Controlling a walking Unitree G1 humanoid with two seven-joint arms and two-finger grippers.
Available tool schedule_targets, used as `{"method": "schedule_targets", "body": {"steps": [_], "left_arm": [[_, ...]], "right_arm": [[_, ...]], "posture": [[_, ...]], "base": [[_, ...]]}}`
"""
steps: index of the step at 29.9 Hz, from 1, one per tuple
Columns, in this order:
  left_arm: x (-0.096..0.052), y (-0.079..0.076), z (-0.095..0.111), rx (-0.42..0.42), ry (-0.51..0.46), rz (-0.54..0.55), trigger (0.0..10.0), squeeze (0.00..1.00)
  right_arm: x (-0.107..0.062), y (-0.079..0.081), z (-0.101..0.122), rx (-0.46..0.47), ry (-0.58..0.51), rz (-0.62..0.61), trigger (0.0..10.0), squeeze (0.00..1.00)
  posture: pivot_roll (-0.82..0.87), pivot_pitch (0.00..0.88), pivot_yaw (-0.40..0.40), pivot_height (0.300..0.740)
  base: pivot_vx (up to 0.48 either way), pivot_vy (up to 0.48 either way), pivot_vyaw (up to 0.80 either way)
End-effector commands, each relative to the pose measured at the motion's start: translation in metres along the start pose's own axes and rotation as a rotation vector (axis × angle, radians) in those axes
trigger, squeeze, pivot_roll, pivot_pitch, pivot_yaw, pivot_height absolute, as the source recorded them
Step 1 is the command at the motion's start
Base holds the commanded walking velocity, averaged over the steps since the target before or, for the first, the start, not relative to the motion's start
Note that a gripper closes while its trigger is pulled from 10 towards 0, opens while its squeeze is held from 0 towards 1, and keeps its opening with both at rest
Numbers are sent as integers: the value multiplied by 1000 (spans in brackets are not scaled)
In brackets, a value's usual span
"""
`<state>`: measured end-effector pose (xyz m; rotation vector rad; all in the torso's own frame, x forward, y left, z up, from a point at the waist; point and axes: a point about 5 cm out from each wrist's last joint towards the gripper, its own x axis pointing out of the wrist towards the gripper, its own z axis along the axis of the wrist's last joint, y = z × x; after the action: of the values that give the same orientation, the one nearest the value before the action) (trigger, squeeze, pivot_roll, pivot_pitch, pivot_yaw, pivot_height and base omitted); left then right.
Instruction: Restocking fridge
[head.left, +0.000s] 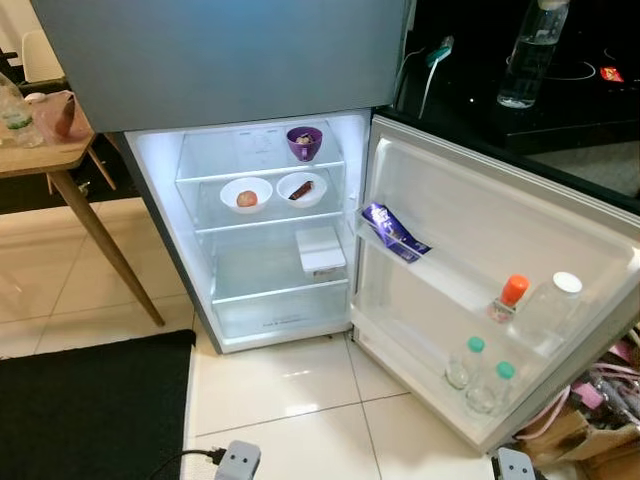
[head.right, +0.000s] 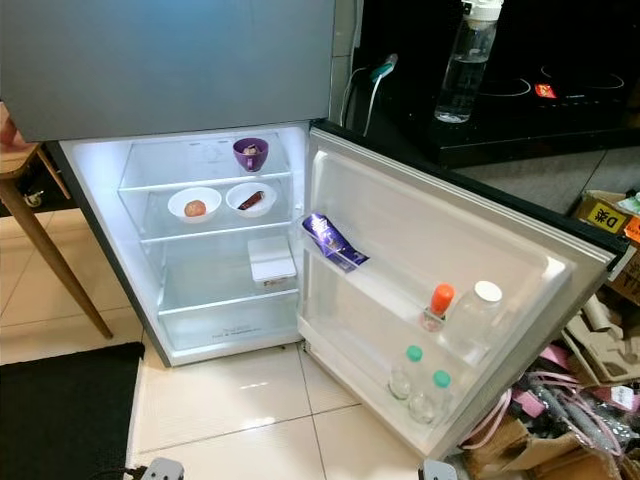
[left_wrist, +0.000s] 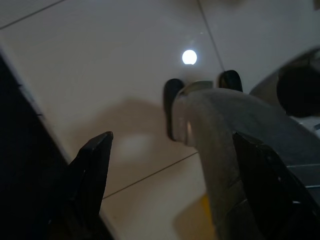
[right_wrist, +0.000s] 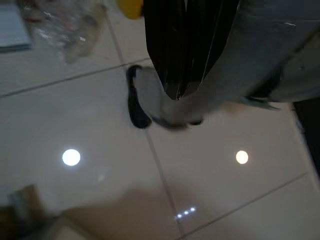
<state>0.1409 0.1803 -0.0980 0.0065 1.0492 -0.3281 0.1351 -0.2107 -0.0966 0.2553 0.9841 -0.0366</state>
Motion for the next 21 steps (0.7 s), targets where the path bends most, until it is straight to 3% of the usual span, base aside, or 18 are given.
{"method": "schedule_targets", "body": {"steps": [1, 17, 21], "left_arm": [[-1, -3, -8, -14, 28, -3, 10000, 0], [-1, -2, -10, -10, 35, 5, 10000, 0], [-1, -1, -9, -6, 33, 9, 10000, 0]], "right_arm": [[-1, -4, 3, 9, -10, -21, 10000, 0], [-2, -11, 8, 1, -24, -59, 10000, 0], [-8, -41, 42, 75, -155, -216, 10000, 0]], "posture": [[-54, 13, -3, 740], [-52, 8, 0, 740], [-52, 8, 0, 740]], "base": [[0, 0, 0], [0, 0, 0], [0, 0, 0]]}}
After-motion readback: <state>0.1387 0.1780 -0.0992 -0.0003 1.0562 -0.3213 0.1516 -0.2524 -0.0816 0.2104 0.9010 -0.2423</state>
